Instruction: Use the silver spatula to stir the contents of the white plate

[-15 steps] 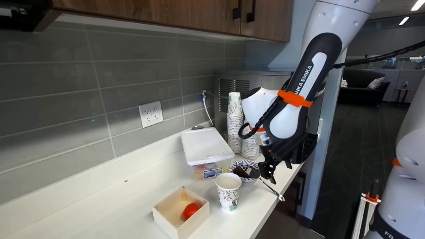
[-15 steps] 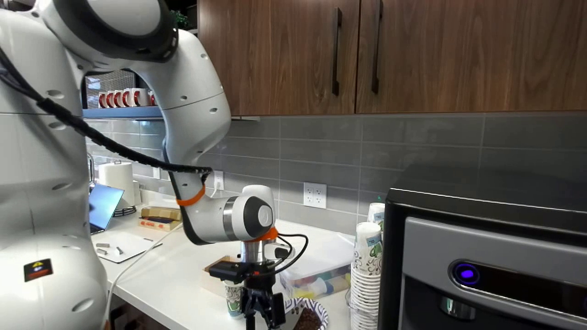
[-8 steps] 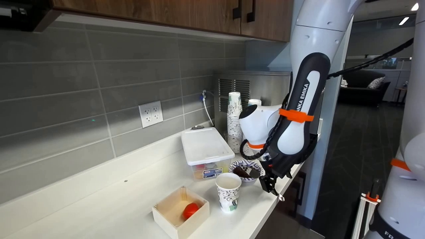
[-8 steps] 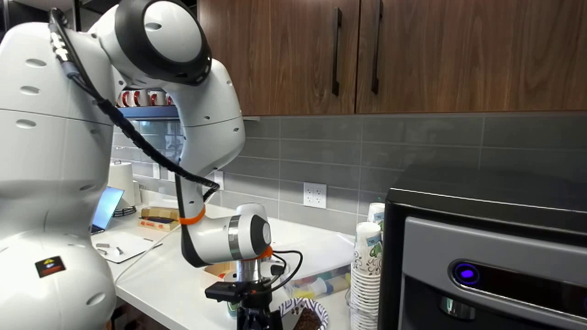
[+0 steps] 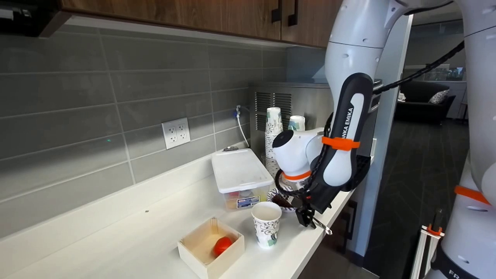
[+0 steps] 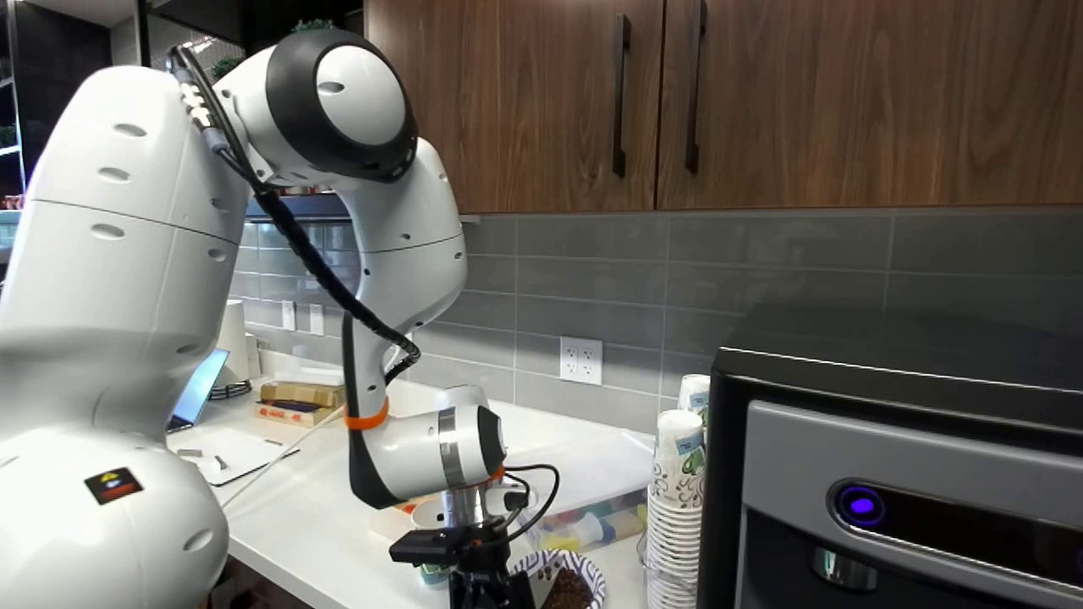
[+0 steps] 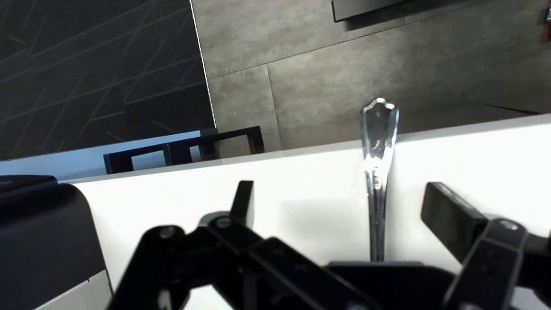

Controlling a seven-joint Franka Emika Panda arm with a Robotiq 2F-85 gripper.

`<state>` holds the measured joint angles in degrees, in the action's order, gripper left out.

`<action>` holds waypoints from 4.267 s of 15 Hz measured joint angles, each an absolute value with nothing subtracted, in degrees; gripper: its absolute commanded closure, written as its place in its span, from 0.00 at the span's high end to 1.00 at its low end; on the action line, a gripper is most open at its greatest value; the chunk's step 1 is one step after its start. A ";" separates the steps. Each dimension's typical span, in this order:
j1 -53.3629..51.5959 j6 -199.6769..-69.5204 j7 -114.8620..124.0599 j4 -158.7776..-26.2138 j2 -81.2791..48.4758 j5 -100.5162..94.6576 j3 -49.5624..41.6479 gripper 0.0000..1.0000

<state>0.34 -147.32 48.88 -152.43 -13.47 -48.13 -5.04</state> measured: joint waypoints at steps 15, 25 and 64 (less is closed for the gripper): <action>-1.59 -148.39 53.74 -149.53 -17.09 -52.73 -7.30 0.07; -1.54 -149.35 55.48 -149.60 -16.78 -53.28 -8.60 0.01; 3.62 -129.32 -1.58 -146.04 1.31 1.27 -3.76 0.01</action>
